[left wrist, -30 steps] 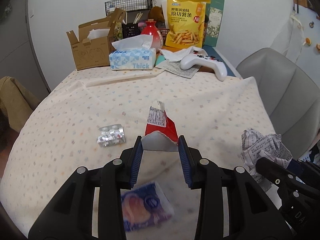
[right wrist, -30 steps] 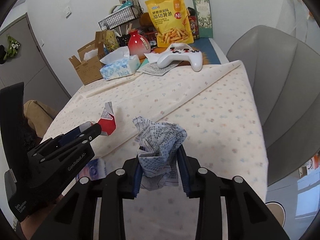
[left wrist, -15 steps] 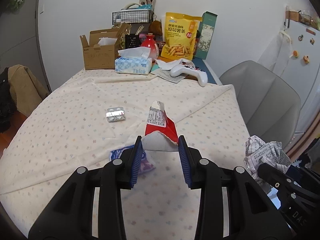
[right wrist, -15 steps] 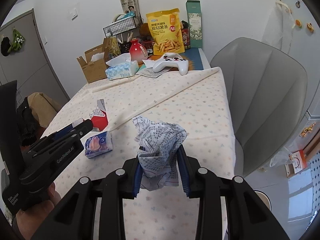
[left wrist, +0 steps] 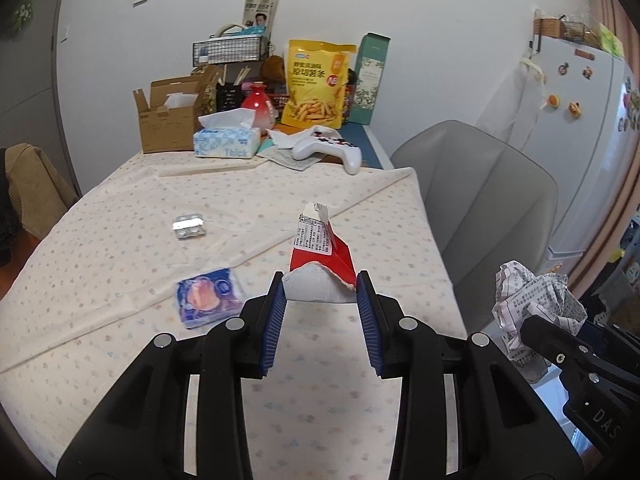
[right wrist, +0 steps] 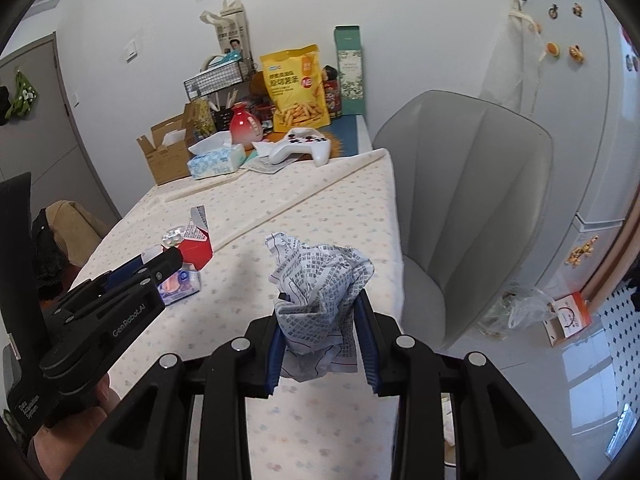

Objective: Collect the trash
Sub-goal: 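Carry the wrapper and crumpled paper with both tools over the bin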

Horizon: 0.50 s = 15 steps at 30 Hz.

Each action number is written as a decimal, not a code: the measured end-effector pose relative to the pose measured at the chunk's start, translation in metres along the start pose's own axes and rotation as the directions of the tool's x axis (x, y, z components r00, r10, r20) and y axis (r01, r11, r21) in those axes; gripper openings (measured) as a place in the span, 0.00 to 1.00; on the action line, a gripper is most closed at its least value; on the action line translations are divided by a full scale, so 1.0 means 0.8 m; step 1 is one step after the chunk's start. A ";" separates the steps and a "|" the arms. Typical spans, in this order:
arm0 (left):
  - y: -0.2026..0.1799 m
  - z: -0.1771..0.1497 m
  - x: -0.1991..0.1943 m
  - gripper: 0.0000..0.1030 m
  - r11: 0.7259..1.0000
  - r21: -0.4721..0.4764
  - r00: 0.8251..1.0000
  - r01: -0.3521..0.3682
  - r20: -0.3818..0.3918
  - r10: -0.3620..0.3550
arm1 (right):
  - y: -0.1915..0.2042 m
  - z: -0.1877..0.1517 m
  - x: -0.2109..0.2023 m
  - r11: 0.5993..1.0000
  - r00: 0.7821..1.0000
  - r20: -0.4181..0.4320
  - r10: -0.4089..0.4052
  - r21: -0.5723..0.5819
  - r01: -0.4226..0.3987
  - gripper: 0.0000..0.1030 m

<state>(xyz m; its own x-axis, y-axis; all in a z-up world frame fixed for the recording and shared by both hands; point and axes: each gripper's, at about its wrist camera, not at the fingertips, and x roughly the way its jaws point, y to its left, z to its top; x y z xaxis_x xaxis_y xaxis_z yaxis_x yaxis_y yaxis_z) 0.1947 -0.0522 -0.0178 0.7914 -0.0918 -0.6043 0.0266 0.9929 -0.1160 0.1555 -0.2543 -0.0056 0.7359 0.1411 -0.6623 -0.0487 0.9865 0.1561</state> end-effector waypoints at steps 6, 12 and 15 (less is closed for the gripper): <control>-0.037 -0.007 0.001 0.35 0.999 0.033 0.999 0.040 -0.012 -0.040 | -0.037 -0.010 -0.017 0.998 0.999 0.015 -0.041 0.044 0.041 0.31; -0.087 -0.011 0.003 0.35 0.993 0.091 0.997 0.081 -0.022 -0.080 | -0.080 -0.022 -0.030 0.991 0.997 0.023 -0.078 0.108 0.075 0.31; -0.108 -0.014 0.007 0.35 0.990 0.099 0.995 0.103 -0.025 -0.101 | -0.102 -0.029 -0.034 0.987 0.995 0.015 -0.102 0.124 0.099 0.31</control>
<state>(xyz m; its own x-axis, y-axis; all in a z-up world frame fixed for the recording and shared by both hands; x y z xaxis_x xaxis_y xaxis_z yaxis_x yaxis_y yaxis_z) 0.1899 -0.1390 -0.0196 0.7693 -0.1931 -0.6091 0.1680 0.9808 -0.0988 0.1237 -0.3365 -0.0170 0.7471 0.0387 -0.6636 0.1087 0.9777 0.1794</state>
